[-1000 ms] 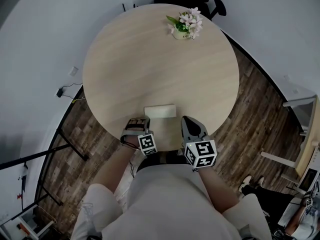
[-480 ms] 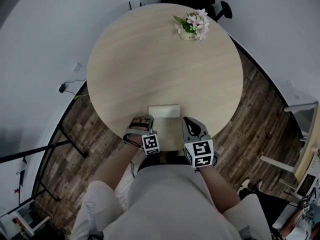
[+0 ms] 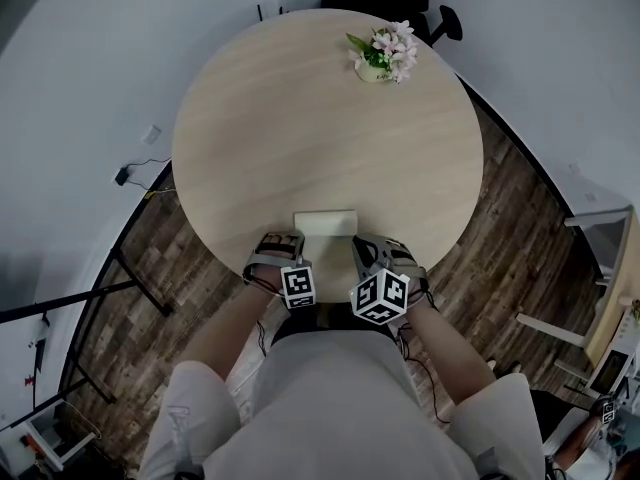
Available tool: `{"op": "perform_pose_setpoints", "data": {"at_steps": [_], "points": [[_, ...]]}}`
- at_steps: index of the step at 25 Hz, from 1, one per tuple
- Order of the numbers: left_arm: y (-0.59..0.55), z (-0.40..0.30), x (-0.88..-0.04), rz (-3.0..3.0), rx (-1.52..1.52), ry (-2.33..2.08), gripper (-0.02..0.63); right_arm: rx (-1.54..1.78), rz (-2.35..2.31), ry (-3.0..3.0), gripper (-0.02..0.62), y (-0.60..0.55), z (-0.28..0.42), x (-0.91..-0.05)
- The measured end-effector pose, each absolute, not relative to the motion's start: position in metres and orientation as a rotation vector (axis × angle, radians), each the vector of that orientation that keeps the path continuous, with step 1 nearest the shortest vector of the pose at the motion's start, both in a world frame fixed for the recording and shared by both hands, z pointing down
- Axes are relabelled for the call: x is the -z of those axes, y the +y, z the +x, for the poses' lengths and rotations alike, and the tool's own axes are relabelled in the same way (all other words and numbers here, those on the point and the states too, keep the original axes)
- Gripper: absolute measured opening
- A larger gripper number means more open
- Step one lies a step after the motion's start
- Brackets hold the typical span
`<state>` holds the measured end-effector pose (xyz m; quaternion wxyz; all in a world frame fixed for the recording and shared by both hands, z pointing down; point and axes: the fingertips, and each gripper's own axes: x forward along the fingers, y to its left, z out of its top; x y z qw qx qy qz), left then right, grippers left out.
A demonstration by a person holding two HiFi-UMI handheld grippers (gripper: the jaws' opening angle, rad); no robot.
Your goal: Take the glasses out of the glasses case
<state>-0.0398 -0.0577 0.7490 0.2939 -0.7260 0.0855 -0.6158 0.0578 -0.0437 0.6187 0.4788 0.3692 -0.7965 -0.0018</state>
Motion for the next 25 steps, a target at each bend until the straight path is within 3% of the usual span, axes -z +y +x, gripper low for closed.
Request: {"op": "perform_pose_setpoints", "data": {"at_steps": [6, 19, 22, 25], "points": [[-0.058, -0.042, -0.749, -1.932, 1.646, 0.224, 0.005, 0.316, 0.627, -1.743, 0.015, -0.037, 0.050, -0.646], [-0.059, -0.042, -0.749, -1.946, 1.648, 0.220, 0.005, 0.253, 0.517, -1.785, 0.022, -0.034, 0.038, -0.664], [-0.059, -0.042, -0.750, -1.947, 1.650, 0.221, 0.005, 0.188, 0.482, -1.788, 0.201, -0.034, 0.039, -0.678], [-0.059, -0.041, -0.750, -1.948, 1.652, 0.226, 0.005, 0.165, 0.469, -1.787, 0.235, -0.040, 0.043, -0.688]]}}
